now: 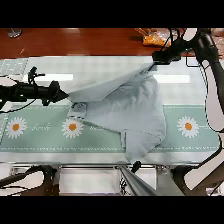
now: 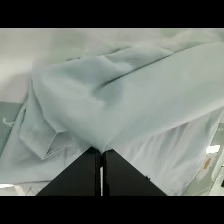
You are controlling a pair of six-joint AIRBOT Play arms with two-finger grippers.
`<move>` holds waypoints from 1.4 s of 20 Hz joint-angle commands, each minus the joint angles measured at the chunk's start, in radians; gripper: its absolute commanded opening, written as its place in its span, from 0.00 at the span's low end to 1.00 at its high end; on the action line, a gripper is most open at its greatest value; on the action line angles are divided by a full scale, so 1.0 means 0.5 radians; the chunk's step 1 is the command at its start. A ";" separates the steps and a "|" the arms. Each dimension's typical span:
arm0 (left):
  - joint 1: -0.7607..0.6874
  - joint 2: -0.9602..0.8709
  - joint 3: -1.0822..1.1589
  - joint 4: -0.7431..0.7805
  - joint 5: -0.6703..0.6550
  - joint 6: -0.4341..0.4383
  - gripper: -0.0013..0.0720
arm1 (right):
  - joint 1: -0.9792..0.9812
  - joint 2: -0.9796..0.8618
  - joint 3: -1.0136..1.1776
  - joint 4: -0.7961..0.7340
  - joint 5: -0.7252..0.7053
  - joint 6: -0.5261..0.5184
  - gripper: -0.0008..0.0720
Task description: Fold the shirts.
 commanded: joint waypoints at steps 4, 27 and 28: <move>0.027 -0.047 0.207 -0.191 0.085 0.153 0.63 | -0.034 0.148 0.003 0.014 0.013 -0.033 0.52; 0.192 -0.317 -0.116 0.245 -0.336 0.510 0.72 | -0.639 0.455 -0.149 0.145 0.758 -0.117 0.56; 0.169 -0.350 -0.116 0.226 -0.336 0.520 0.72 | -0.639 0.455 -0.149 0.145 0.757 -0.116 0.56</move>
